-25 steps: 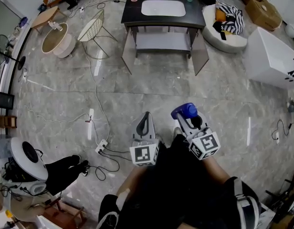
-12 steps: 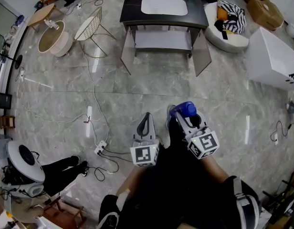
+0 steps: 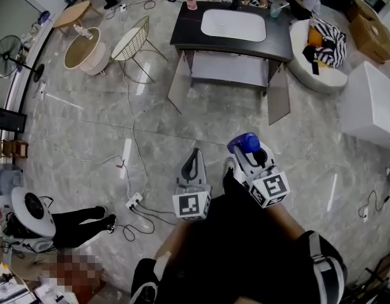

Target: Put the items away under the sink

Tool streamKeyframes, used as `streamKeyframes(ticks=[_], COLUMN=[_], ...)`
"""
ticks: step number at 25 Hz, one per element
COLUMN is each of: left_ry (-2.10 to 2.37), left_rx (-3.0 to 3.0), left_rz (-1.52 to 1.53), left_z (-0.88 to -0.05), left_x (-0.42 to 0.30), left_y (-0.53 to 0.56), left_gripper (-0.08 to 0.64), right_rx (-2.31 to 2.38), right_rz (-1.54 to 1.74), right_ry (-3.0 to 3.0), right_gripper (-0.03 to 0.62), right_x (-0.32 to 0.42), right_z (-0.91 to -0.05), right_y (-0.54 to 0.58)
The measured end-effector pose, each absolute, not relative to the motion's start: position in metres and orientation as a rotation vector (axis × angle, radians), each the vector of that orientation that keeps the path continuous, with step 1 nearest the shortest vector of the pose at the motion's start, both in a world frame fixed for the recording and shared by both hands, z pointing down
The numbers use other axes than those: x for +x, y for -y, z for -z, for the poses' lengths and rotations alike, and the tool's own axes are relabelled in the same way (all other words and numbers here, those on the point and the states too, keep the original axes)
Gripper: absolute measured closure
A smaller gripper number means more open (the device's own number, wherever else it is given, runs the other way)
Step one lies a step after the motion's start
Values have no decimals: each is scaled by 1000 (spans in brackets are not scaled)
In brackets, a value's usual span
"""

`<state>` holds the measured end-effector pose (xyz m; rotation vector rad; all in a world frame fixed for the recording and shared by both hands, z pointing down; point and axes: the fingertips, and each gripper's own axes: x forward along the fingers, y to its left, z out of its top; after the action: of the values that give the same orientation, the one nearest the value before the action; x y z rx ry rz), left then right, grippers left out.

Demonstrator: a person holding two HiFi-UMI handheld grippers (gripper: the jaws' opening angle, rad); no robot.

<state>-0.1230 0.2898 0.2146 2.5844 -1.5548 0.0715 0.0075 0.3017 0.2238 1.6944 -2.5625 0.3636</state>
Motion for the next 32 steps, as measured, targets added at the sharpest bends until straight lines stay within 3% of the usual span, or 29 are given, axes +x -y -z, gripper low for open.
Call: streamKeyframes(ticks=[11,32], left_ry=[1649,1583], left_rx=[2544,2579], left_rz=[-107,-49], left_z=[-206,-222], left_x=[-65,-30], left_y=[-215,-4], left_gripper=[545,545], right_rx=[1589,1550], right_rz=[-377,-395], right_ry=[2612,2577], right_gripper=[439,439], right_x=[69,79], right_z=[-232,-253], right_y=[-200,-18])
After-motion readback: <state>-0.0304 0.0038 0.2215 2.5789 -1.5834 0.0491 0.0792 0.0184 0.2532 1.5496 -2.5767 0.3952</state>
